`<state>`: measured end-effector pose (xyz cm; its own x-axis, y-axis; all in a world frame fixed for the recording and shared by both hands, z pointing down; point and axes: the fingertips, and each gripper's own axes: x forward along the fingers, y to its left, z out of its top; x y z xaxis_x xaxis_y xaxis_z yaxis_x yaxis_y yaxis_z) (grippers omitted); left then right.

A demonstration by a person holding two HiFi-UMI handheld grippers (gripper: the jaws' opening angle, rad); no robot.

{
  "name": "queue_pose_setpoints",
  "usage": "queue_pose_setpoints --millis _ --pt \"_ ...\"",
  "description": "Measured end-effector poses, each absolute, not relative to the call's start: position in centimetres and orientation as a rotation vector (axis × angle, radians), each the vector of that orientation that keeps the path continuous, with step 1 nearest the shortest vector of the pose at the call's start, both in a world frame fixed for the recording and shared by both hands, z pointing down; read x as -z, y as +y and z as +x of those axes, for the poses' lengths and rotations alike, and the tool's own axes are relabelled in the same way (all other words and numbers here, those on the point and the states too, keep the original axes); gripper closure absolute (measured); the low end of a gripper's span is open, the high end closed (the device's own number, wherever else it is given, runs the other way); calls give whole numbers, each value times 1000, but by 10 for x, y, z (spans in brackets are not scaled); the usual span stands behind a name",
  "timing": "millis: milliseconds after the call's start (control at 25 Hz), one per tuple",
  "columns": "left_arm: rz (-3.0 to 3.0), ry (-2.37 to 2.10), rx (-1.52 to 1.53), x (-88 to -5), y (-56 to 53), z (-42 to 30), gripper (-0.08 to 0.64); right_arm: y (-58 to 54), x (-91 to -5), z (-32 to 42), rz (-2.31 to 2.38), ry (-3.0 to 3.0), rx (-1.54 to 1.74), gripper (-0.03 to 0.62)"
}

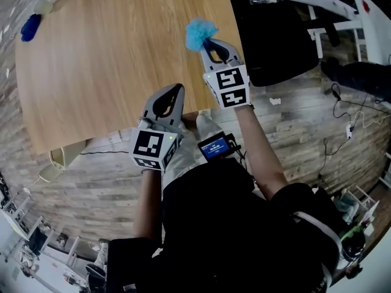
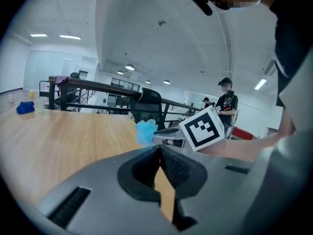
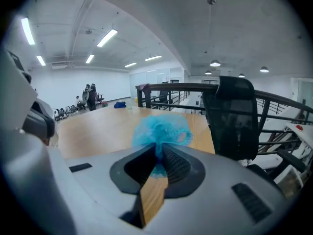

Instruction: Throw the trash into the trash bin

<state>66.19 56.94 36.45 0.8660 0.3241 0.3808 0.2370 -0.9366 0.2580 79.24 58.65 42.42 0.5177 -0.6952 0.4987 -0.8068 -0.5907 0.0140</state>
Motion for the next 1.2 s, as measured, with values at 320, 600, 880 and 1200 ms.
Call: queue_pose_setpoints --millis 320,600,880,1200 --pt "2857 555 -319 -275 596 647 552 597 -293 742 2674 -1379 -383 560" --pt "2900 568 -116 -215 601 622 552 607 -224 692 2686 -1482 -201 560" --pt "2928 503 14 -187 584 611 552 615 -190 675 2701 -1515 -60 558" --pt "2944 540 39 -176 597 622 553 632 -175 683 2731 -1516 -9 558"
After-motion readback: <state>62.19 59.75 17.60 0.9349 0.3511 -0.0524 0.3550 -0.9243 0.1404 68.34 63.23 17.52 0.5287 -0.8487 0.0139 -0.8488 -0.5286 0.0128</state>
